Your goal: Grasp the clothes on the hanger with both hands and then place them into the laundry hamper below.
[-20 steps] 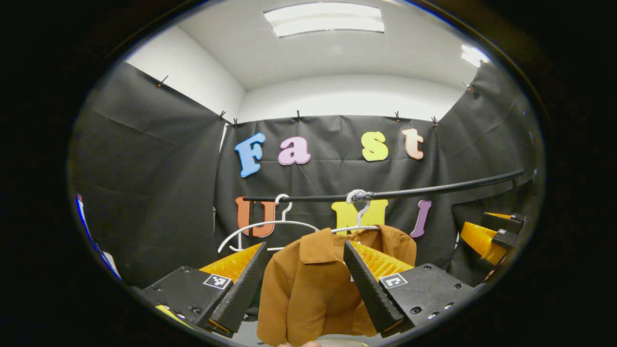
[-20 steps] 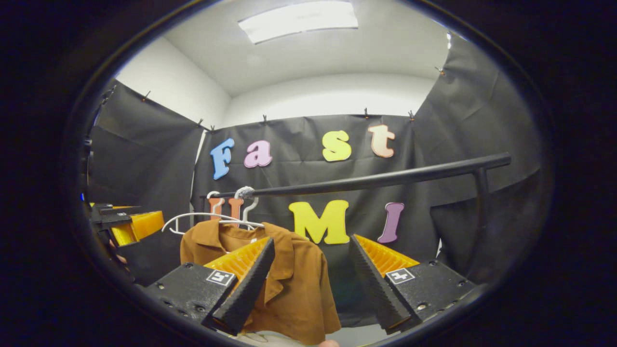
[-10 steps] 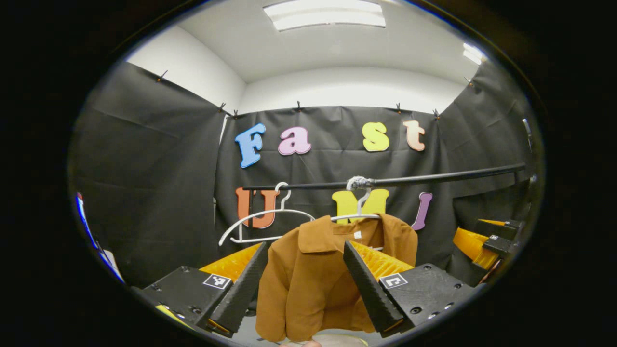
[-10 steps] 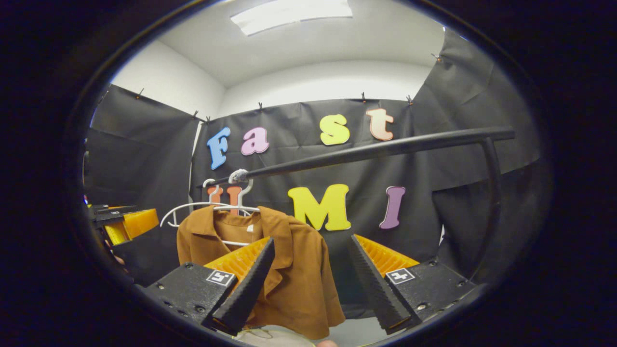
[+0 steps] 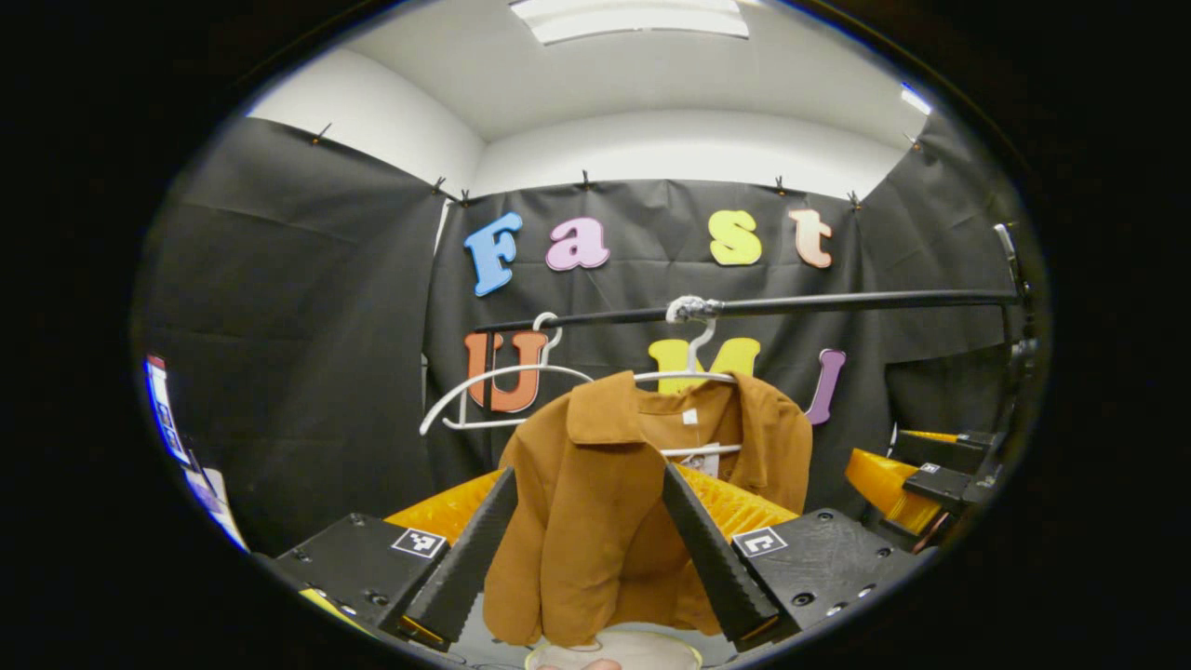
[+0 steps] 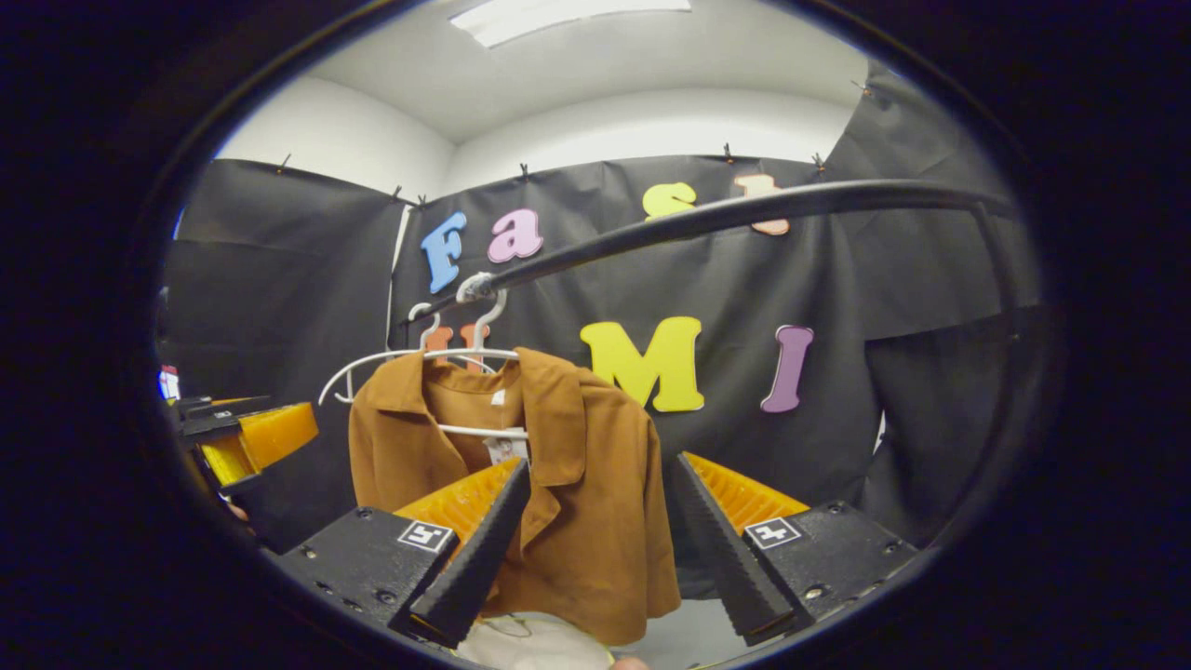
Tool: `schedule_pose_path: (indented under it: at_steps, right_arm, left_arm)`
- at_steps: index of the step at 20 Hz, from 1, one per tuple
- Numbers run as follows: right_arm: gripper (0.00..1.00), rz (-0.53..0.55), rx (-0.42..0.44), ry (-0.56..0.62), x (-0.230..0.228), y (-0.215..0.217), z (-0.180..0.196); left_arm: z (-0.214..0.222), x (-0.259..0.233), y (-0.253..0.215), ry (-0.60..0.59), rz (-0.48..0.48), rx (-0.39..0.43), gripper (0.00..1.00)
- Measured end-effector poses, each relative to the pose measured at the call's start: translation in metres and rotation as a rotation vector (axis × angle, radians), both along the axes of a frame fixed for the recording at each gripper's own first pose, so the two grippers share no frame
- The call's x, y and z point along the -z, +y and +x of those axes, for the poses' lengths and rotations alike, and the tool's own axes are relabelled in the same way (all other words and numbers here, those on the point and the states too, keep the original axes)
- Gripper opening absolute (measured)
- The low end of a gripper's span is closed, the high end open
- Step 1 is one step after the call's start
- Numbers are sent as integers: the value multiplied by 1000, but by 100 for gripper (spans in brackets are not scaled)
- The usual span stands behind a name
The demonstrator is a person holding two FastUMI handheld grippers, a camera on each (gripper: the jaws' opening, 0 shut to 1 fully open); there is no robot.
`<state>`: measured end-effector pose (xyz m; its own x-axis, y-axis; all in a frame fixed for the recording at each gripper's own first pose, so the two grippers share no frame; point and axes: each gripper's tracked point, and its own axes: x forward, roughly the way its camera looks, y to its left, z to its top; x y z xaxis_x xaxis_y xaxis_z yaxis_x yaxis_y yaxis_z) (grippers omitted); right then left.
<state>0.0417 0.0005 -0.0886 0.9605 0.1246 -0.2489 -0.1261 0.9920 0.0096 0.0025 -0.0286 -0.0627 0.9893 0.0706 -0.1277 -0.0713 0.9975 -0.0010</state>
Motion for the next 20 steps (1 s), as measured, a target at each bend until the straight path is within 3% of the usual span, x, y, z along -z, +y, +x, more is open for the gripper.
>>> schedule_pose_path:
  at_steps: [2,6,11,14,19,20]
  right_arm:
    - [99,1,-26,36,14,5,3]
    - [99,25,-47,106,44,18,15]
    - [97,61,-14,175,78,27,39]
    - [99,85,-5,207,94,28,58]
    - [98,149,12,262,118,41,83]
    - [98,170,9,269,120,44,90]
  left_arm:
    - [2,13,-9,26,0,5,96]
    - [16,37,-19,69,-12,25,100]
    - [44,68,-29,120,-54,85,96]
    - [71,88,-33,146,-87,124,100]
    - [106,105,-39,200,-160,176,96]
    - [110,105,-37,202,-168,173,100]
